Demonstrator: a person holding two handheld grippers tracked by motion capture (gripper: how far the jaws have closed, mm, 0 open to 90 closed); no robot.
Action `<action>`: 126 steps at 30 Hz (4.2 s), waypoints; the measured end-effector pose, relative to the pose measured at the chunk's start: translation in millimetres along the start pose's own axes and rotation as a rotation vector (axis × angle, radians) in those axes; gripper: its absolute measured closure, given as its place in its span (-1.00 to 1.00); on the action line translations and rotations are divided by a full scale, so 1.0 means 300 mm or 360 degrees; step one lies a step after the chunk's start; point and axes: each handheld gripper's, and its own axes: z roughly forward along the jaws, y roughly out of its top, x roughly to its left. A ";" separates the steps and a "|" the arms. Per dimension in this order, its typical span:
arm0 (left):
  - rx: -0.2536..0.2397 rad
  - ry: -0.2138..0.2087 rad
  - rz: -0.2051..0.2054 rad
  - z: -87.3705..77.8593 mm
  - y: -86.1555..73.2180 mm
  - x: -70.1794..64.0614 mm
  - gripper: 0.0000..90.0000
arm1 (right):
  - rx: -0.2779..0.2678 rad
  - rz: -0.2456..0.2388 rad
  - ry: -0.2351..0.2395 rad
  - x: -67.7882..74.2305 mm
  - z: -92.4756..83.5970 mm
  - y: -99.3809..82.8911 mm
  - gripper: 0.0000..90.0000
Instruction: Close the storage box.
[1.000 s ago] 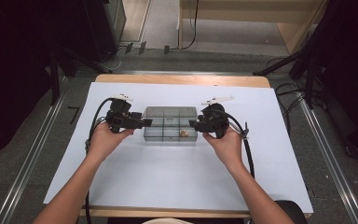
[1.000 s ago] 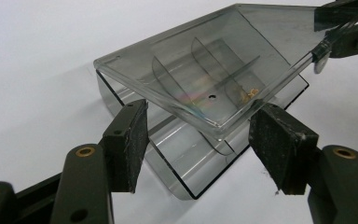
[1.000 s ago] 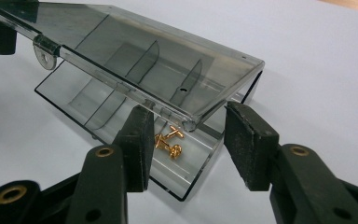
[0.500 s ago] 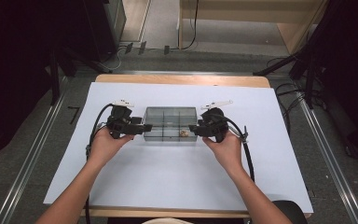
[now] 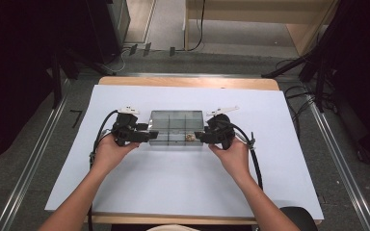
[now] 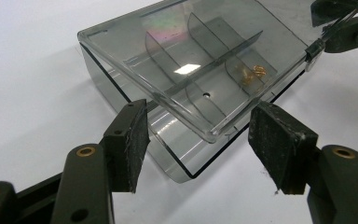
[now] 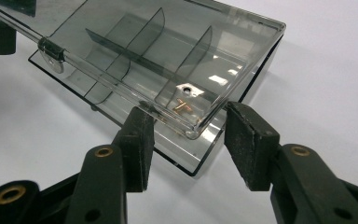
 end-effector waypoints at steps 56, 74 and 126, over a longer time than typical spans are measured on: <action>0.0092 -0.0022 0.0038 0.074 -0.068 0.027 -0.18 | 0.0029 -0.0048 -0.0018 0.002 0.043 -0.079 0.22; 0.0111 -0.0040 0.0042 0.084 -0.081 0.022 -0.17 | 0.0069 -0.0036 -0.0012 0.009 0.049 -0.099 0.22; 0.0034 0.0050 -0.0057 -0.070 -0.049 0.115 -0.23 | -0.0089 0.0080 -0.0158 -0.152 -0.052 -0.096 -0.26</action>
